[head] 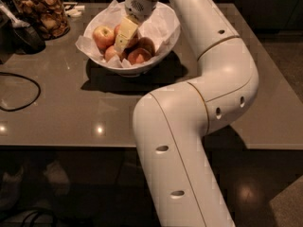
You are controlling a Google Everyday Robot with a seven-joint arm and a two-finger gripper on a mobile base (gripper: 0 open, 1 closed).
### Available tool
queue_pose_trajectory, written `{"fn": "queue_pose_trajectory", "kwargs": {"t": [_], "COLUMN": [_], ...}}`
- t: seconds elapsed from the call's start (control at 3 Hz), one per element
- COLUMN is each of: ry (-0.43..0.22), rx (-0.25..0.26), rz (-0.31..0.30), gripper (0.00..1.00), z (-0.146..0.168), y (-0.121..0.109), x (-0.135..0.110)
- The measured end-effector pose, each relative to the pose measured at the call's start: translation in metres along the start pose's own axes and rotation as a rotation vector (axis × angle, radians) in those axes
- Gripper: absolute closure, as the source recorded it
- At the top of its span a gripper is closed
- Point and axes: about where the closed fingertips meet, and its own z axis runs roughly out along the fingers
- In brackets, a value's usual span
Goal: Pick apple from white bowl
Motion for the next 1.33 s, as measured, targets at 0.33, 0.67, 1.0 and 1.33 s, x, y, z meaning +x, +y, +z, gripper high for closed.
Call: {"fn": "queue_pose_trajectory", "kwargs": {"t": [0.33, 0.67, 1.0, 1.33], "ry": [0.0, 0.0, 0.0, 0.0], "rx": [0.0, 0.0, 0.0, 0.0], "rz": [0.0, 0.0, 0.0, 0.0], "gripper": [0.24, 0.48, 0.72, 0.95], "z": [0.0002, 0.0002, 0.0002, 0.0001], "y": [0.0, 0.0, 0.0, 0.0], "x": [0.0, 0.0, 0.0, -0.0001]}}
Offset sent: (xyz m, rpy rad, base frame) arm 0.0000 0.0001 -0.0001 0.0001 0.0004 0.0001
